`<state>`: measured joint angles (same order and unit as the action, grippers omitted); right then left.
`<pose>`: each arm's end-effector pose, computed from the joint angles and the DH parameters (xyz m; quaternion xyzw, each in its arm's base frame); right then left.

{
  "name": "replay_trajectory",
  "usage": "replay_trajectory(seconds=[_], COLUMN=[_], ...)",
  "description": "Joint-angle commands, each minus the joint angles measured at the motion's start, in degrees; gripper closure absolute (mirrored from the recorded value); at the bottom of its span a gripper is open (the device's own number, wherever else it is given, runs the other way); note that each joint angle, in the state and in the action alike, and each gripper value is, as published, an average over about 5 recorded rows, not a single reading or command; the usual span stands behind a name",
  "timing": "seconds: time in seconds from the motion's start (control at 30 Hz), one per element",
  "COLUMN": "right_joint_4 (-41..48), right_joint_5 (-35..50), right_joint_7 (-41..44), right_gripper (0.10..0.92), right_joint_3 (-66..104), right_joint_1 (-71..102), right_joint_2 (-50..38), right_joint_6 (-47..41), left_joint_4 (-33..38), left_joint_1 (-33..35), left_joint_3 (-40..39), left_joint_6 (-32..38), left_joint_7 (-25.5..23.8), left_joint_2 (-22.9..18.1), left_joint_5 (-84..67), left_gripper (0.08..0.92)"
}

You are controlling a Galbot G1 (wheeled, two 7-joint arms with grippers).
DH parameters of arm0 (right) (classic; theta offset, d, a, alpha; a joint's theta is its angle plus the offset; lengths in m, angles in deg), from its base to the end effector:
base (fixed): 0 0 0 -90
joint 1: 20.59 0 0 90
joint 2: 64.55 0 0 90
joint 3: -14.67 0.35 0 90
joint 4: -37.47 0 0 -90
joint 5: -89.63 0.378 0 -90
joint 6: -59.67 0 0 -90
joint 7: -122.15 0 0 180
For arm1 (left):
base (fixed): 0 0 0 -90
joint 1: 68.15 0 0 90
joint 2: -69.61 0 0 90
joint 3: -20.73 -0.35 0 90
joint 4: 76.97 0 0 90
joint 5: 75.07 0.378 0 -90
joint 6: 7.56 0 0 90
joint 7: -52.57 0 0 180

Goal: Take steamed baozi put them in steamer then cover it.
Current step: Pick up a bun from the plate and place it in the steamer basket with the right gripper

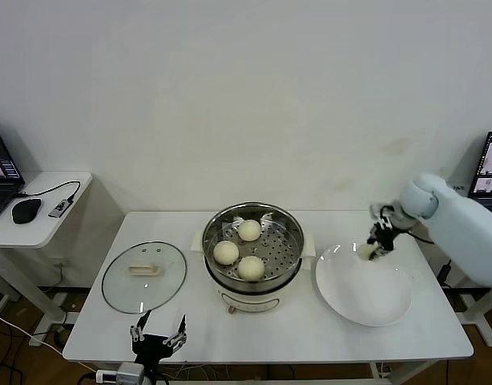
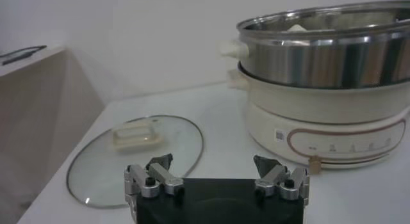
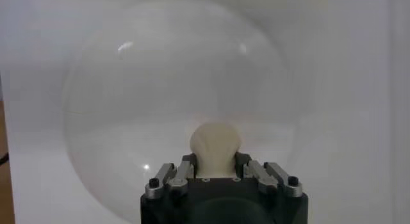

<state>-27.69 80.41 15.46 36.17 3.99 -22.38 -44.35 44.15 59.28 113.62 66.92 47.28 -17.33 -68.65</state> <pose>0.5780 -0.1628 -0.1261 0.4726 -0.5689 0.5200 0.4273 0.1633 0.0245 -0.3184 -0.0300 -0.9774 -0.0821 0.1923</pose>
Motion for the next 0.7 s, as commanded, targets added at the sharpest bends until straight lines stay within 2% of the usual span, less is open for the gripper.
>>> replay_trajectory(seconds=[0.03,0.33,0.7], right_joint_4=[-4.0,-1.7,-1.3], right_joint_5=[16.2,24.2,27.7], right_joint_7=[0.7,0.8,-0.8], right_gripper=[0.626,0.626,0.626], right_joint_3=[-18.3,-26.4,-27.8], right_joint_1=[-21.5,-30.2,-29.0], right_joint_2=[4.5,13.5,21.0], right_joint_6=[-4.7,-8.5,-12.1], left_joint_4=[0.4,1.7,2.1], left_joint_1=[-0.5,-1.0,-1.1], left_joint_3=[0.0,0.5,0.8], left_joint_6=[-0.2,-0.7,-0.7], left_joint_7=[0.0,0.0,0.1], left_joint_2=[0.1,0.5,0.5], left_joint_5=[0.0,0.1,-0.9], left_gripper=[0.177,0.177,0.177])
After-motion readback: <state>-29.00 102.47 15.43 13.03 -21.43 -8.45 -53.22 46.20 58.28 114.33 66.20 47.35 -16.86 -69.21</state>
